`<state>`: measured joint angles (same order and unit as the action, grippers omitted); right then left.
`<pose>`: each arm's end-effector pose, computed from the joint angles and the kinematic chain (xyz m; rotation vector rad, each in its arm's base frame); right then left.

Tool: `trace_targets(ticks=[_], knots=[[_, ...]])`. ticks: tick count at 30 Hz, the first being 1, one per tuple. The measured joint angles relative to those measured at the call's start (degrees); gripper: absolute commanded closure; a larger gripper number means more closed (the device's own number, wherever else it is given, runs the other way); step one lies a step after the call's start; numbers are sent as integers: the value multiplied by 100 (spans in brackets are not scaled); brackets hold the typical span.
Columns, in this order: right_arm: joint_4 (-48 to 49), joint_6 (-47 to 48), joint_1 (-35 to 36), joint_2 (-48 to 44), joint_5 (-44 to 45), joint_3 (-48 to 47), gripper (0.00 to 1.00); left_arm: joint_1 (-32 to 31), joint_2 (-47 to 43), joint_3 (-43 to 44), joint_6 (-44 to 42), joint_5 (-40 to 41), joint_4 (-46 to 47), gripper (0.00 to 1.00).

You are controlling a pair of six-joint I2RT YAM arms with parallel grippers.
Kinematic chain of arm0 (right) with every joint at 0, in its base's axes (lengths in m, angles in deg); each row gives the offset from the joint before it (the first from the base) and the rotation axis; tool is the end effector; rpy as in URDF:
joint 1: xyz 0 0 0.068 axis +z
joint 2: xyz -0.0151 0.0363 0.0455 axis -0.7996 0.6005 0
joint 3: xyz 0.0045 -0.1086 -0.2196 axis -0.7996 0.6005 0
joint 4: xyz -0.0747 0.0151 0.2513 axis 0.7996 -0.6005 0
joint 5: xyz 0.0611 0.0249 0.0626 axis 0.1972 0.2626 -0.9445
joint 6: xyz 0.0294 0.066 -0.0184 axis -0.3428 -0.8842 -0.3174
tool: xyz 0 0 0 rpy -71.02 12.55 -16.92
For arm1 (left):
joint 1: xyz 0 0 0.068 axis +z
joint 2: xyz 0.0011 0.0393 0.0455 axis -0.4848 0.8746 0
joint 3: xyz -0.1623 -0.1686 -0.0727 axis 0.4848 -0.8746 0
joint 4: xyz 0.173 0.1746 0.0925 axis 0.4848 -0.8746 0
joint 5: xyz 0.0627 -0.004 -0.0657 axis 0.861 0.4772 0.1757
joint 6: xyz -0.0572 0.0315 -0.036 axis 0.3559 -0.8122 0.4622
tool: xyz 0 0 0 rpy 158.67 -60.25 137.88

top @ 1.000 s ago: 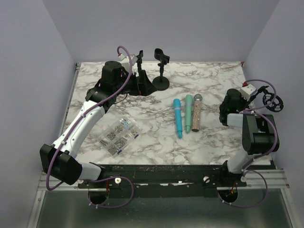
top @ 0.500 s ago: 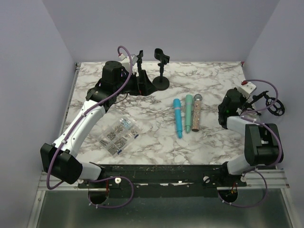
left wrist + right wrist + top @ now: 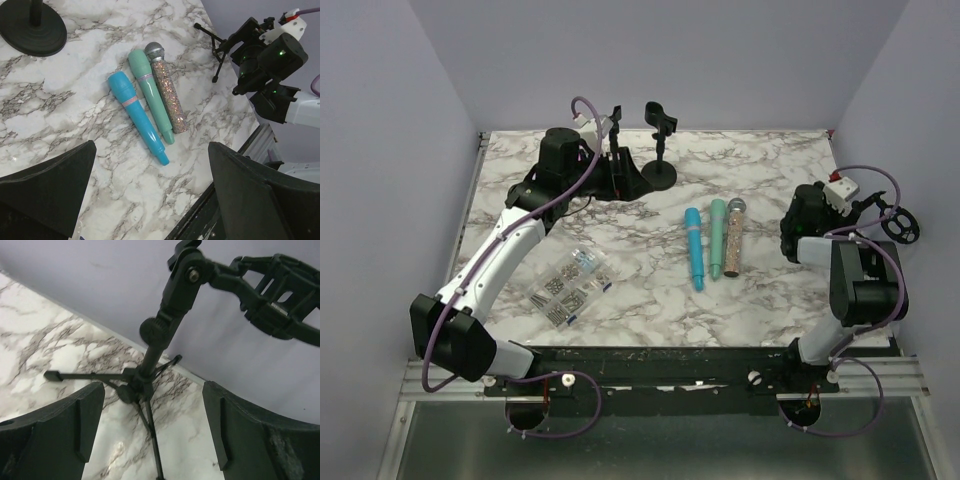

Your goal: Remove the microphone from the stand

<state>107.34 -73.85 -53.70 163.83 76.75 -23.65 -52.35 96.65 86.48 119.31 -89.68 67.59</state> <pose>0.3258 -0.0587 0.1514 0.7957 1.5871 -0.9449 0.3024 -0.1621 0.3440 0.2248 2.0627 -1.0620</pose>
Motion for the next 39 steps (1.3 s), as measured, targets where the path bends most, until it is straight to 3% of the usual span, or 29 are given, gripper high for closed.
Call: trace_targets(ticks=[17,24,29,39], knots=[[-391,76,-817,1106,-455,-1252,15,-39,81,-48,-72,20,22,2],[-393,299,-841,1537,-527,-1585,22,-39,83,-48,-70,-2,22,2],[-376,470,-850,1593,-568,-1613,35,-37,92,-48,-68,-15,22,2],[98,612,-850,1593,-721,-1606,78,-33,162,-48,-42,-136,24,2]])
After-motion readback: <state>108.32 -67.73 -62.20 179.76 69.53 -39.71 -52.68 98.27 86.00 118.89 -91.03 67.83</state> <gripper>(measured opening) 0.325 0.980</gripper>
